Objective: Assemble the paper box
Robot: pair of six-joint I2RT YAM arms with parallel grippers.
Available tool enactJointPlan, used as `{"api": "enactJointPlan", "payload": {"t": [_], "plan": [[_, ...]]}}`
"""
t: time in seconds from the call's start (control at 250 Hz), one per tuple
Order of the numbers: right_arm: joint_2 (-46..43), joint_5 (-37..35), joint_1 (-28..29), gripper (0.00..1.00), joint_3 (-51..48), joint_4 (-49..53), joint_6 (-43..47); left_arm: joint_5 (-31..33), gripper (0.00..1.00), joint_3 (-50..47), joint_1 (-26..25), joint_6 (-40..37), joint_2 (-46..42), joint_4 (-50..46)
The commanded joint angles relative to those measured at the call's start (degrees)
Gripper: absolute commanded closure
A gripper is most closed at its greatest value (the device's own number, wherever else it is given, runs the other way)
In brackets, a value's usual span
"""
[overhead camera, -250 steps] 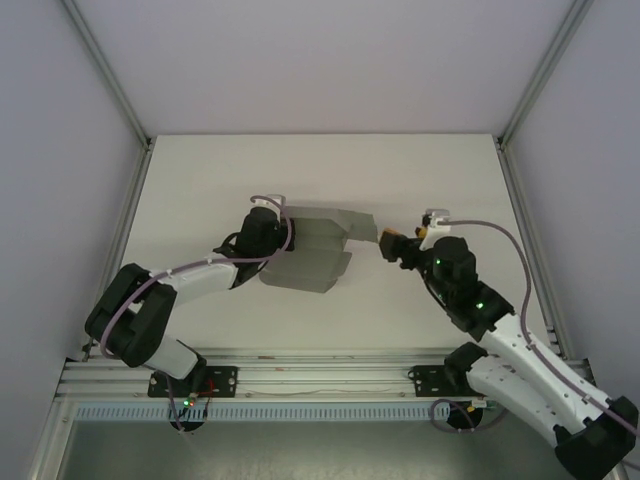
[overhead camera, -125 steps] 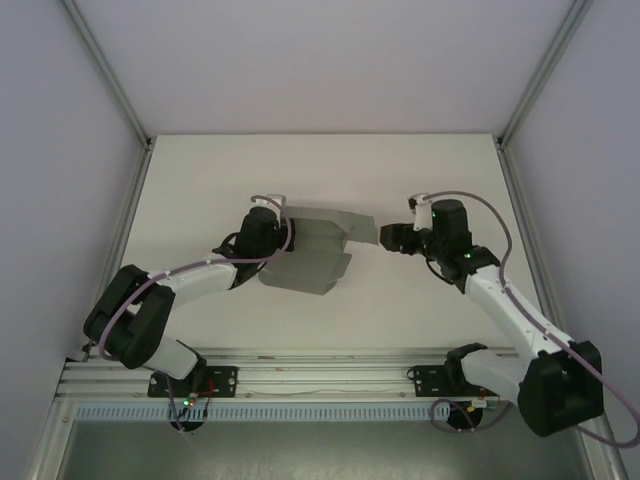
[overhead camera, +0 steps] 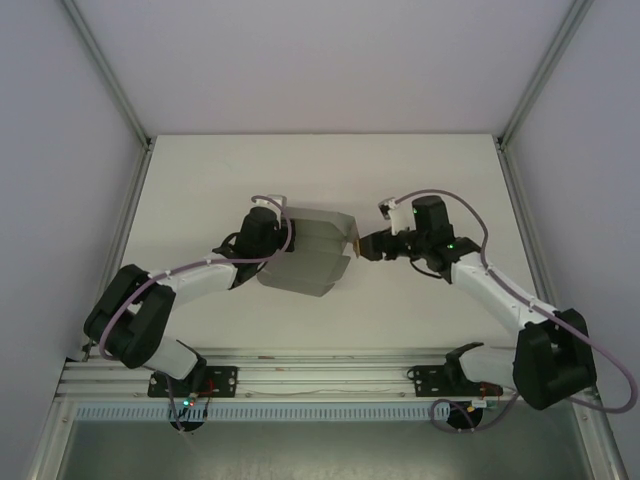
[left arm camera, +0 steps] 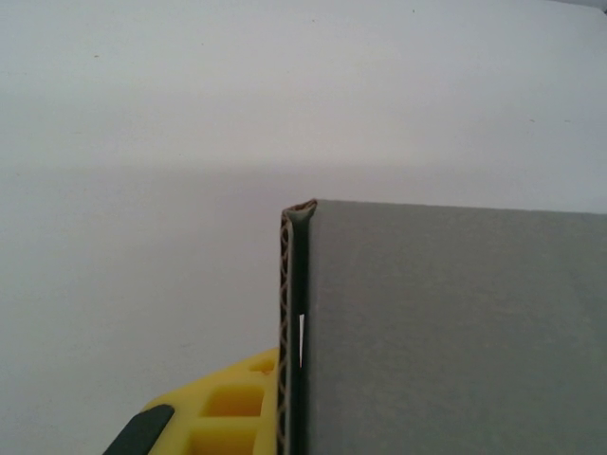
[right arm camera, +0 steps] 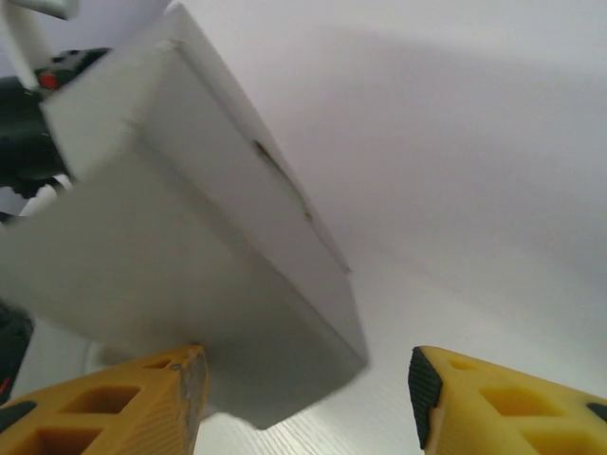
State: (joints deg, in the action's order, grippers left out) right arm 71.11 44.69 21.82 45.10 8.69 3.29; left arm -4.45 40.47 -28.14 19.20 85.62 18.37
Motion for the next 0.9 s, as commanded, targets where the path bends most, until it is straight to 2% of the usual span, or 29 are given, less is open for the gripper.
{"api": "enactJointPlan", "payload": {"t": [0.0, 0.264, 0.376, 0.468, 0.56, 0.719, 0.815, 0.895], "plan": [[2.09, 0.55, 2.12, 0.43, 3.03, -5.87, -0.88, -0.84, 1.0, 1.95, -0.6, -0.71, 1.36, -1.58], [9.83, -3.9, 5.98, 0.59, 6.85, -8.69, -3.55, -0.59, 1.0, 2.25, -0.69, 0.05, 1.74, -1.42], [12.57, -2.85, 7.61, 0.61, 7.52, -10.52, -4.58, -0.18, 1.0, 2.32, -0.69, 0.6, 1.73, -1.08], [13.95, -5.4, 9.09, 0.64, 7.97, -11.51, -5.58, 0.22, 1.0, 2.43, -0.7, 1.16, 1.83, -1.06], [14.06, -12.69, 11.27, 0.65, 7.88, -11.06, -4.91, 1.01, 1.0, 1.88, -0.69, 1.78, 1.41, -0.54], [13.86, -33.52, 15.14, 0.57, 6.93, -10.38, -3.86, 2.49, 1.0, 1.86, -0.69, 2.75, 1.36, -0.87], [14.87, -36.91, 16.01, 0.51, 6.63, -10.24, -4.01, 2.56, 1.0, 2.2, -0.72, 2.74, 1.89, -1.14], [16.04, -38.56, 16.53, 0.56, 6.37, -11.81, -4.52, 1.85, 1.0, 2.32, -0.79, 2.48, 2.09, -1.07]]}}
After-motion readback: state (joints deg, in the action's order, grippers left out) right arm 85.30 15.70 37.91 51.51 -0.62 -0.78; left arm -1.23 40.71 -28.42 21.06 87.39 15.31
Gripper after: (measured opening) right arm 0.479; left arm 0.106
